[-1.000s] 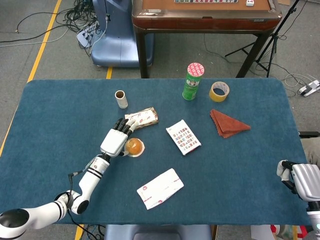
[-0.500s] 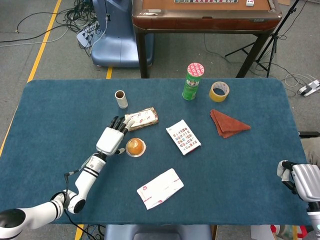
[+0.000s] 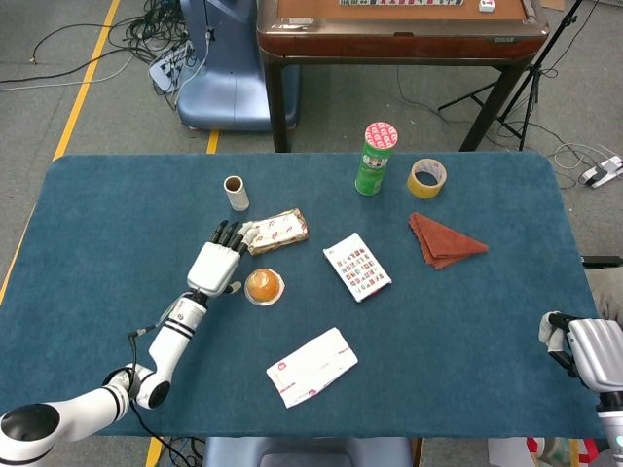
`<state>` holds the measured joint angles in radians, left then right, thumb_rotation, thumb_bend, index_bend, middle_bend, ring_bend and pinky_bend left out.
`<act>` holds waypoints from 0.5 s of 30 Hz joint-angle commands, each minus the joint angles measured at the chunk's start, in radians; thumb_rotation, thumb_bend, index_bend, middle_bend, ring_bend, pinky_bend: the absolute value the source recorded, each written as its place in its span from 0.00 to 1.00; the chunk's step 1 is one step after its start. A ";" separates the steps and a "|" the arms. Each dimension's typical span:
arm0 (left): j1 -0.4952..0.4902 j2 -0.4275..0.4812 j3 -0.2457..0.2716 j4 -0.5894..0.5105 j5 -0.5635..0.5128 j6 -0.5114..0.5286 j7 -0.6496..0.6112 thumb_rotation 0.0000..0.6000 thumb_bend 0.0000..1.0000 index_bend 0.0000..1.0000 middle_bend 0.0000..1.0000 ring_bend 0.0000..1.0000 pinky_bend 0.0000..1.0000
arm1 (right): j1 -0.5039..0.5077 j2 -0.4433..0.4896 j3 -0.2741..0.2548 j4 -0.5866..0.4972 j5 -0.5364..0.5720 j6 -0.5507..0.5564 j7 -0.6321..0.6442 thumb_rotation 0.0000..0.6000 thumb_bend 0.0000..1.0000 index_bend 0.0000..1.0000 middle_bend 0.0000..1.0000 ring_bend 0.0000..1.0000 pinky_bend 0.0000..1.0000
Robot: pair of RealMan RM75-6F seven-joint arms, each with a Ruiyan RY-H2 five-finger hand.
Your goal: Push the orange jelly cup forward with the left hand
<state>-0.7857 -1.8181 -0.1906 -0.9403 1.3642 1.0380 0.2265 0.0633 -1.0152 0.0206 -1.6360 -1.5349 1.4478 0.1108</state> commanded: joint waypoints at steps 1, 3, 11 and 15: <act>-0.010 -0.012 0.009 0.017 0.031 0.018 -0.044 1.00 0.00 0.00 0.00 0.00 0.00 | 0.000 0.000 -0.001 0.000 -0.001 0.000 0.001 1.00 1.00 0.92 0.79 0.75 0.93; -0.015 -0.021 0.012 0.027 0.042 0.028 -0.055 1.00 0.00 0.00 0.00 0.00 0.00 | 0.000 0.001 -0.001 0.000 -0.001 -0.001 0.001 1.00 1.00 0.92 0.79 0.75 0.93; -0.036 -0.053 0.012 0.039 0.059 0.035 -0.076 1.00 0.00 0.00 0.00 0.00 0.00 | -0.001 0.002 -0.001 0.001 -0.002 0.002 0.006 1.00 1.00 0.92 0.79 0.75 0.93; -0.044 -0.062 0.013 0.031 0.067 0.041 -0.076 1.00 0.00 0.00 0.00 0.00 0.00 | -0.002 0.003 -0.001 0.002 -0.003 0.004 0.008 1.00 1.00 0.92 0.79 0.75 0.93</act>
<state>-0.8291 -1.8788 -0.1779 -0.9079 1.4305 1.0780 0.1497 0.0611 -1.0119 0.0197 -1.6343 -1.5374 1.4513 0.1192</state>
